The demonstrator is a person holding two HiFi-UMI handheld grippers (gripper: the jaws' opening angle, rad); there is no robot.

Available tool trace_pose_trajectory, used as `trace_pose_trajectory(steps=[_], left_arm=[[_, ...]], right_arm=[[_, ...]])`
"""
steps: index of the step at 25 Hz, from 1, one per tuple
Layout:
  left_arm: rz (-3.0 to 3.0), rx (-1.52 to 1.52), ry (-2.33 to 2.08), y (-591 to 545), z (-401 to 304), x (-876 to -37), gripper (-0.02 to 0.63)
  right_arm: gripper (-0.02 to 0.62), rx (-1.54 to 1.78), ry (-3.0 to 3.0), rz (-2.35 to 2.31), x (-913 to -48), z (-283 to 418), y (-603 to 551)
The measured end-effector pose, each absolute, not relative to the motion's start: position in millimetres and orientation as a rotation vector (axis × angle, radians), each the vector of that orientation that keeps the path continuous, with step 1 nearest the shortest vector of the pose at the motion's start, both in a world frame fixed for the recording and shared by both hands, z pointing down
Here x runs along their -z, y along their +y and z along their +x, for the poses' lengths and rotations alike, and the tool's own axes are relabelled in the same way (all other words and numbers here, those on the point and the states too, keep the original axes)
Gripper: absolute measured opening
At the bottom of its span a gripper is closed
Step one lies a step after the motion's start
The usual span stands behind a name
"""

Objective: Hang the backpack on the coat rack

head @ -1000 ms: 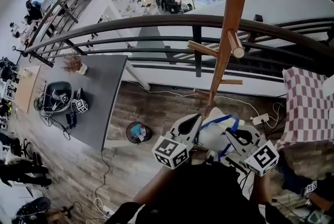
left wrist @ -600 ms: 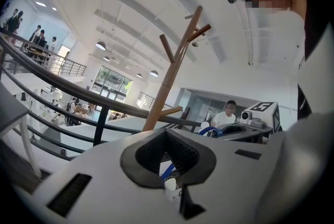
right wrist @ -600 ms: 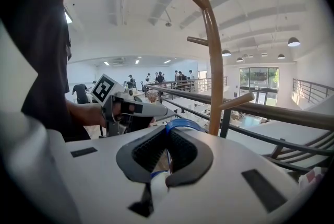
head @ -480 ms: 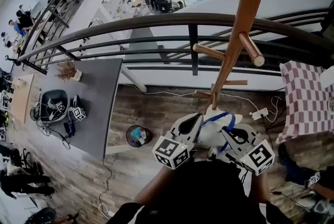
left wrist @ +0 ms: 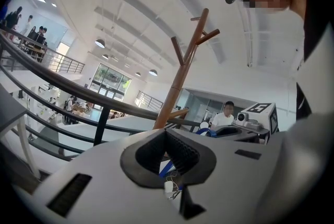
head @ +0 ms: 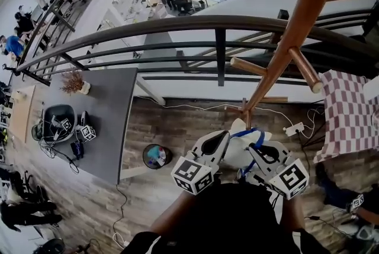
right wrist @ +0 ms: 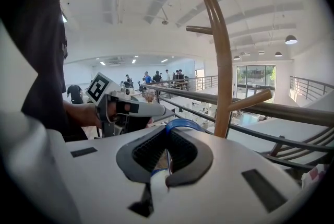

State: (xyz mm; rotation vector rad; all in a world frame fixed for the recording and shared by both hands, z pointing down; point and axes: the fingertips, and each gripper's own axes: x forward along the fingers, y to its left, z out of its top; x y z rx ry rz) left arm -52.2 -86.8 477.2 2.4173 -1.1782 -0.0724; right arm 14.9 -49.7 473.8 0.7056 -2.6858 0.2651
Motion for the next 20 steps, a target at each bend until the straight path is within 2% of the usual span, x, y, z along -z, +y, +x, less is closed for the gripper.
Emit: trace_pose_trajectory(steps=[20], left_arm=[[2.403,0.066,-1.143,-103,-79,-484,0.008]], right_arm=[[0.020,-0.335,-2.636,0.751,-494,-17,-76]])
